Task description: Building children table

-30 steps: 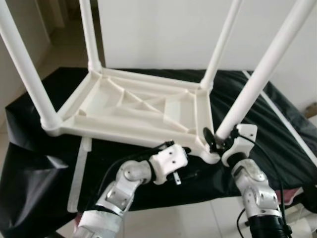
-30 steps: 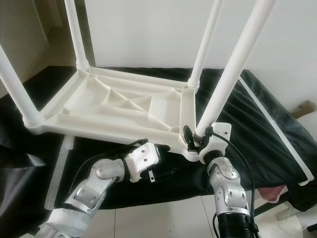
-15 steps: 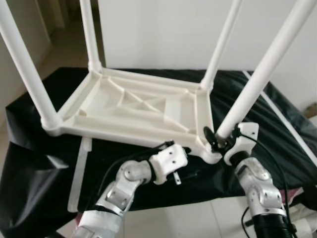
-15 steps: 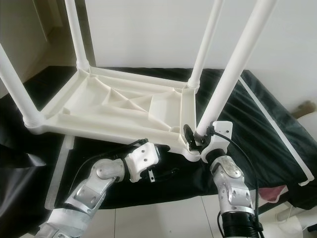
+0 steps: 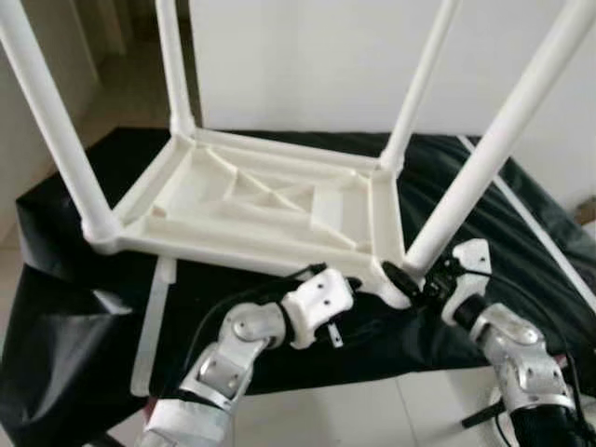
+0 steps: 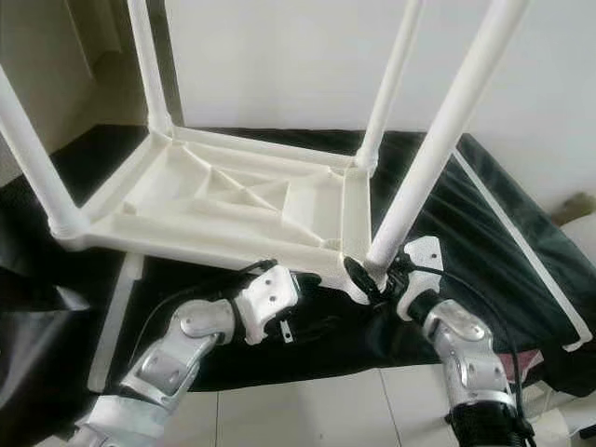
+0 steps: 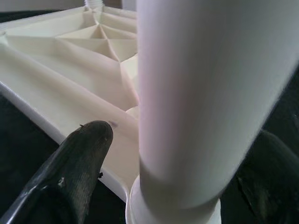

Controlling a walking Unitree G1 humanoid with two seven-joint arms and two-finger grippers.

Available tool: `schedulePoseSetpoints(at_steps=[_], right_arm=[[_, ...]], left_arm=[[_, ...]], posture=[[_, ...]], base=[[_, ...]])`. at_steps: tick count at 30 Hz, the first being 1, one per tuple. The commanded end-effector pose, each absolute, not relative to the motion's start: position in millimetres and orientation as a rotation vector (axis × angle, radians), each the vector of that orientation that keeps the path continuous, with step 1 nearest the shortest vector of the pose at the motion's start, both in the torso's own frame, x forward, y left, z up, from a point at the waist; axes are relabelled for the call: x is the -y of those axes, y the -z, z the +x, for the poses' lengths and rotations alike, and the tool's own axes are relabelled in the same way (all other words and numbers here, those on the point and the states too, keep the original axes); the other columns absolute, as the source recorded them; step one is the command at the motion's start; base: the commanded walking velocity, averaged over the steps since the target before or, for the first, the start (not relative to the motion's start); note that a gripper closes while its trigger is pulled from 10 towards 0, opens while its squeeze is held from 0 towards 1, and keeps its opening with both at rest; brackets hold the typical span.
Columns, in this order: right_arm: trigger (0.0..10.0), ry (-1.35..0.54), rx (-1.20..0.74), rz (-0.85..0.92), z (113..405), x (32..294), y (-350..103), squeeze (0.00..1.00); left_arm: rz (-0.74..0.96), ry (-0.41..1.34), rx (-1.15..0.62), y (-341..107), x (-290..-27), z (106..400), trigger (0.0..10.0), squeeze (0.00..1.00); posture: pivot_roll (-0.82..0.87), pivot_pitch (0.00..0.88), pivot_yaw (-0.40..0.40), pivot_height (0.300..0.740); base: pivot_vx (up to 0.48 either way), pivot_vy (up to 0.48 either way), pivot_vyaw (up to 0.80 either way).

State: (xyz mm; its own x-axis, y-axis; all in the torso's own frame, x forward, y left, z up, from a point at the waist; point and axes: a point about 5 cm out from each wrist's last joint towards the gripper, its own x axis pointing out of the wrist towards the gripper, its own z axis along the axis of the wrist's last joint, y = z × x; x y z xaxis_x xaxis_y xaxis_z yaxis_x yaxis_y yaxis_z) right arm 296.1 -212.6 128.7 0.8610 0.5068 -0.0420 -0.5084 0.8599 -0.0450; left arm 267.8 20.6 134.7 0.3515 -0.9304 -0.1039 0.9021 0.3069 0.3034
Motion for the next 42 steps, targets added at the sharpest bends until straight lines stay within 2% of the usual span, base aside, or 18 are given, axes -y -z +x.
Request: schedulePoseSetpoints(at_steps=[1, 6, 7, 8, 9, 10, 11, 15, 16, 24, 25, 30, 33, 35, 36, 37, 40, 42], right_arm=[[10.0, -0.559, -0.039, -0.100, 302, 215, -130, 0.00], [10.0, -0.583, -0.040, -0.147, 311, 214, -134, 0.00], [9.5, -0.598, -0.041, -0.163, 315, 213, -135, 0.00], [8.6, -0.612, -0.043, -0.173, 318, 211, -136, 0.00], [8.6, -0.612, -0.043, -0.173, 318, 211, -136, 0.00], [6.6, -0.624, -0.047, -0.180, 320, 210, -136, 0.00], [0.6, -0.643, -0.058, -0.186, 322, 207, -133, 0.00], [0.6, -0.650, -0.063, -0.186, 323, 207, -132, 0.00], [0.0, -0.660, -0.070, -0.181, 321, 207, -128, 0.00], [0.0, -0.666, -0.100, -0.145, 312, 208, -115, 0.00], [10.0, -0.639, -0.103, -0.130, 310, 209, -113, 0.00], [10.0, -0.585, -0.102, -0.090, 307, 208, -110, 0.00], [10.0, -0.426, -0.061, -0.065, 306, 204, -113, 0.00], [10.0, -0.426, -0.061, -0.065, 306, 204, -113, 0.00], [10.0, -0.263, -0.067, -0.047, 308, 203, -113, 0.00], [10.0, -0.263, -0.067, -0.047, 308, 203, -113, 0.00], [10.0, -0.103, -0.085, -0.025, 308, 203, -112, 0.00], [10.0, 0.019, -0.086, 0.052, 303, 193, -109, 0.00]], left_arm=[[0.334, 1.226, 0.095, -136, -18, 267, 10.0, 0.00], [0.335, 1.217, 0.096, -137, -19, 269, 10.0, 0.00], [0.335, 1.213, 0.096, -137, -19, 269, 10.0, 0.00], [0.336, 1.211, 0.096, -137, -19, 269, 10.0, 0.00], [0.336, 1.211, 0.096, -137, -19, 269, 10.0, 0.00], [0.334, 1.208, 0.095, -138, -19, 269, 10.0, 0.00], [0.333, 1.202, 0.093, -138, -20, 269, 10.0, 0.00], [0.333, 1.201, 0.092, -138, -20, 269, 10.0, 0.00], [0.334, 1.198, 0.091, -139, -20, 269, 10.0, 0.00], [0.335, 1.196, 0.089, -139, -21, 269, 10.0, 0.00], [0.334, 1.200, 0.089, -139, -21, 269, 10.0, 0.00], [0.332, 1.205, 0.088, -138, -20, 268, 10.0, 0.00], [0.334, 1.208, 0.082, -137, -20, 267, 10.0, 0.00], [0.334, 1.208, 0.082, -137, -20, 267, 10.0, 0.00], [0.337, 1.214, 0.080, -136, -19, 266, 10.0, 0.00], [0.337, 1.214, 0.080, -136, -19, 266, 10.0, 0.00], [0.339, 1.222, 0.079, -136, -19, 266, 10.0, 0.00], [0.340, 1.229, 0.075, -135, -19, 265, 10.0, 0.00]], posture=[[0.10, 0.000, -0.074, 0.740], [0.10, 0.000, -0.076, 0.740], [0.11, 0.000, -0.079, 0.740], [0.11, 0.000, -0.079, 0.740], [0.11, 0.000, -0.079, 0.740], [0.11, 0.000, -0.082, 0.740], [0.12, 0.000, -0.084, 0.740], [0.12, 0.000, -0.084, 0.740], [0.12, 0.000, -0.085, 0.740], [0.11, 0.000, -0.078, 0.740], [0.11, 0.000, -0.078, 0.740], [0.10, 0.000, -0.082, 0.740], [0.10, 0.000, -0.083, 0.740], [0.10, 0.000, -0.083, 0.740], [0.09, 0.000, -0.076, 0.740], [0.09, 0.000, -0.076, 0.740], [0.09, 0.000, -0.076, 0.740], [0.09, 0.000, -0.069, 0.740]], base=[[0.000, 0.000, 0.00], [0.000, 0.000, 0.00], [0.000, 0.000, 0.00], [0.000, 0.000, 0.00], [0.000, 0.000, 0.00], [0.000, 0.000, 0.00], [0.000, 0.000, 0.00], [0.000, 0.000, 0.00], [0.000, 0.000, 0.00], [0.000, 0.000, 0.00], [0.000, 0.000, 0.00], [0.000, 0.000, 0.00], [0.000, 0.000, 0.00], [0.000, 0.000, 0.00], [0.000, 0.000, 0.00], [0.000, 0.000, 0.00], [0.000, 0.000, 0.00], [0.000, 0.000, 0.00]])
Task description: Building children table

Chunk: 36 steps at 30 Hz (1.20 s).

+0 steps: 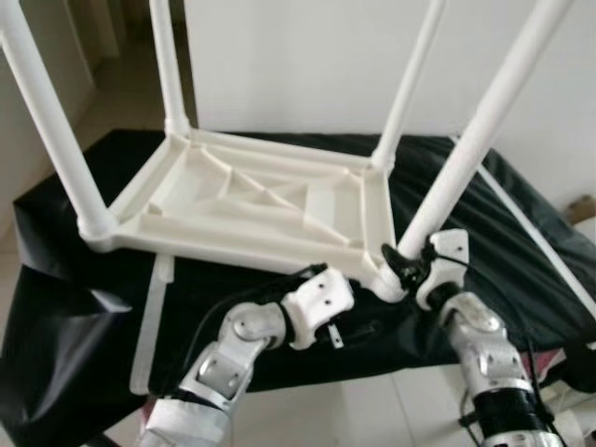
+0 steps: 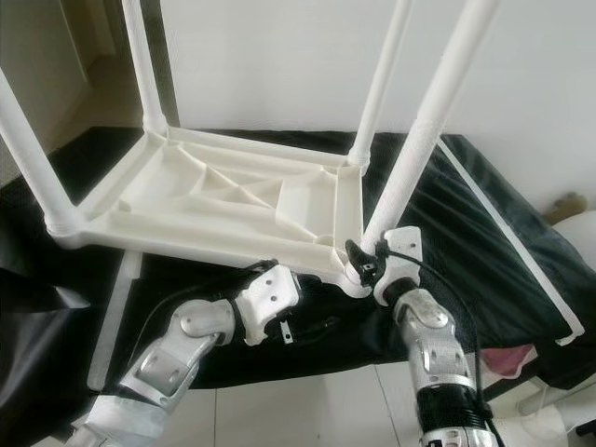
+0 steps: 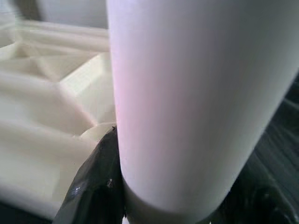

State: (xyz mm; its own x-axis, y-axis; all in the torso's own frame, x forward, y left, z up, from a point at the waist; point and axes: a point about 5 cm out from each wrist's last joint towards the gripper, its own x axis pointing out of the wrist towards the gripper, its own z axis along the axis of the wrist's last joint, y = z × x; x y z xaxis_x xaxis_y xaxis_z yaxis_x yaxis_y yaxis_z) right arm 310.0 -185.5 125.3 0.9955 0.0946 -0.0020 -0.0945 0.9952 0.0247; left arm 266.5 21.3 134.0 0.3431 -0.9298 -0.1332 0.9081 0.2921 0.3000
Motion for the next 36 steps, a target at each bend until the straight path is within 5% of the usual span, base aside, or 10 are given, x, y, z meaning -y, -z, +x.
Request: schedulePoseSetpoints(at_steps=[1, 7, 18, 19, 29, 36], right_arm=[[10.0, 0.019, -0.086, 0.052, 303, 193, -109, 0.00], [10.0, 0.214, -0.122, 0.168, 295, 164, -101, 0.00], [10.0, 0.203, -0.099, 0.188, 295, 153, -109, 0.00], [10.0, 0.189, -0.082, 0.180, 293, 154, -112, 1.00], [10.0, 0.093, -0.013, 0.192, 286, 155, -120, 1.00], [10.0, -0.040, 0.016, 0.115, 290, 179, -125, 1.00]], left_arm=[[0.340, 1.229, 0.075, -135, -19, 265, 10.0, 0.00], [0.342, 1.241, 0.073, -135, -19, 262, 10.0, 0.00], [0.336, 1.247, 0.063, -132, -18, 259, 10.0, 0.00], [0.339, 1.248, 0.063, -133, -20, 260, 10.0, 0.00], [0.343, 1.243, 0.061, -133, -21, 260, 10.0, 0.00], [0.340, 1.237, 0.066, -134, -21, 261, 10.0, 0.00]], posture=[[0.09, 0.000, -0.069, 0.740], [0.09, 0.000, -0.067, 0.740], [0.09, 0.000, -0.064, 0.740], [0.09, 0.000, -0.062, 0.740], [0.10, 0.000, -0.063, 0.740], [0.09, 0.000, -0.064, 0.740]], base=[[0.000, 0.000, 0.00], [0.000, 0.000, 0.00], [0.000, 0.000, 0.00], [0.000, 0.000, 0.00], [0.000, 0.000, 0.00], [0.000, 0.000, 0.00]])
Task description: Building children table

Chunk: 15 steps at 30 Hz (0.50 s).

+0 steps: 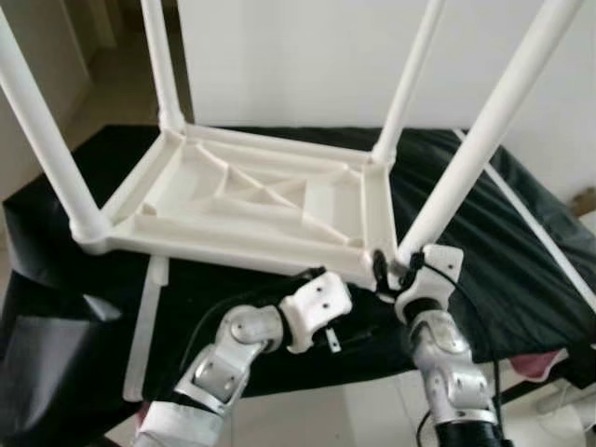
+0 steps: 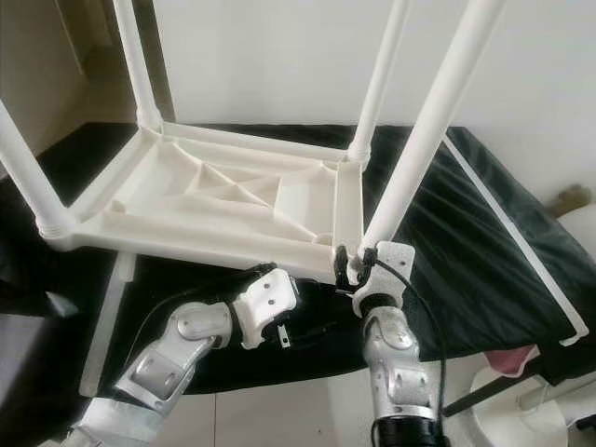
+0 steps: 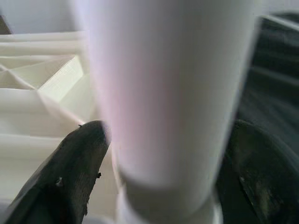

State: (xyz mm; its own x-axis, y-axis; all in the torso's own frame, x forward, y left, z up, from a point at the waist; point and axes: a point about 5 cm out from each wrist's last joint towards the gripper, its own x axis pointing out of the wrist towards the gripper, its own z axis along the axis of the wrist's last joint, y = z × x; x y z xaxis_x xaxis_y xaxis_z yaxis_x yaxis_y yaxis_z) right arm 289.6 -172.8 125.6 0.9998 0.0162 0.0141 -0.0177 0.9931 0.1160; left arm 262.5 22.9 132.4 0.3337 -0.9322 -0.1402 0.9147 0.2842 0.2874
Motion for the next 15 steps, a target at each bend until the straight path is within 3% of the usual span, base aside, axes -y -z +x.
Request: schedulePoseSetpoints(at_steps=[1, 2, 3, 15], right_arm=[[10.0, -0.040, 0.016, 0.115, 290.4, 178.9, -125.1, 1.00], [10.0, -0.071, 0.010, 0.104, 291.6, 180.9, -125.3, 1.00], [10.0, -0.106, 0.008, 0.080, 292.7, 183.1, -126.0, 0.02], [10.0, -0.330, -0.028, -0.055, 294.6, 188.6, -123.5, 0.00]], left_arm=[[0.340, 1.237, 0.066, -134.3, -20.6, 261.0, 10.0, 0.00], [0.341, 1.236, 0.067, -134.6, -20.4, 261.5, 10.0, 0.00], [0.341, 1.234, 0.069, -135.2, -20.4, 262.1, 10.0, 0.00], [0.343, 1.221, 0.077, -138.4, -20.8, 264.9, 10.0, 0.00]], posture=[[0.09, 0.000, -0.064, 0.740], [0.09, 0.000, -0.064, 0.740], [0.09, 0.000, -0.067, 0.740], [0.10, 0.000, -0.070, 0.740]], base=[[0.000, 0.000, 0.00], [0.000, 0.000, 0.00], [0.000, 0.000, 0.00], [0.000, 0.000, 0.00]])
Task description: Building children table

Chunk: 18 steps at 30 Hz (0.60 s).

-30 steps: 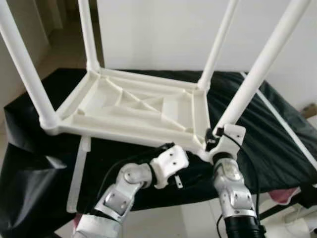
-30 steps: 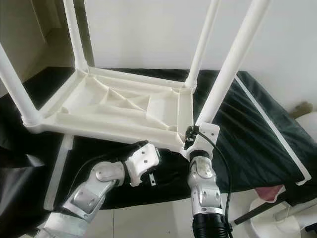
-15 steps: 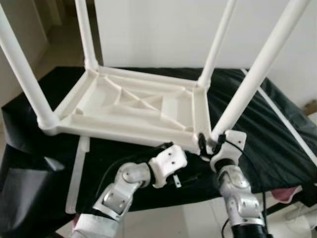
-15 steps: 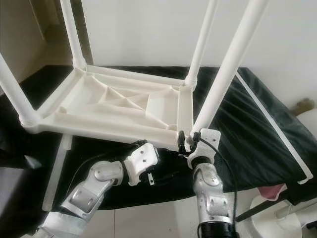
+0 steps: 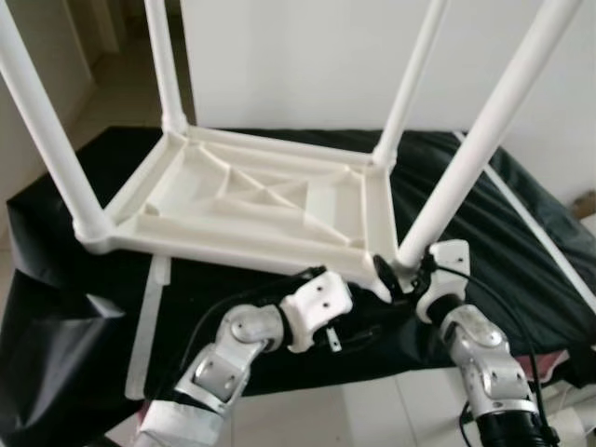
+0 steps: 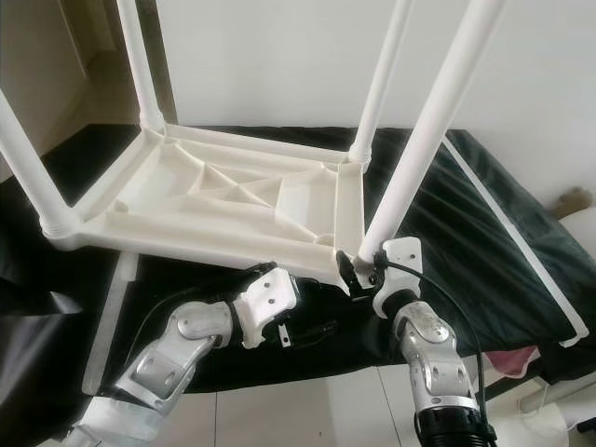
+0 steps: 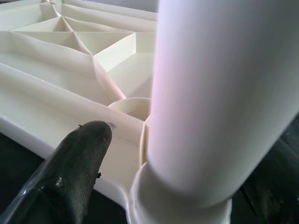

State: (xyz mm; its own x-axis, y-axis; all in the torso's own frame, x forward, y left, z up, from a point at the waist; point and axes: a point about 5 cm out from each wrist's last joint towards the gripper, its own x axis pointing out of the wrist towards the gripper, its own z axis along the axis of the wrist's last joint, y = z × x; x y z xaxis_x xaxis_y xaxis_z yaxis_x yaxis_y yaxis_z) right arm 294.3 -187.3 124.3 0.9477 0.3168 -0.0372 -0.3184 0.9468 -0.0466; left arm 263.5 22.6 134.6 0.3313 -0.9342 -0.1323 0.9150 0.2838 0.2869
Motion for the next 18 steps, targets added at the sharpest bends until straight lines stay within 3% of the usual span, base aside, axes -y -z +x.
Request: schedulePoseSetpoints(at_steps=[1, 18], right_arm=[[10.0, -0.352, -0.033, -0.065, 295.3, 189.6, -123.4, 0.00], [10.0, -0.446, -0.024, -0.056, 294.6, 190.5, -124.4, 0.00]], left_arm=[[0.342, 1.220, 0.078, -138.9, -20.8, 265.3, 10.0, 0.00], [0.338, 1.217, 0.078, -139.9, -20.6, 266.6, 10.0, 0.00]], posture=[[0.10, 0.000, -0.070, 0.740], [0.10, 0.000, -0.066, 0.740]], base=[[0.000, 0.000, 0.00], [0.000, 0.000, 0.00]])
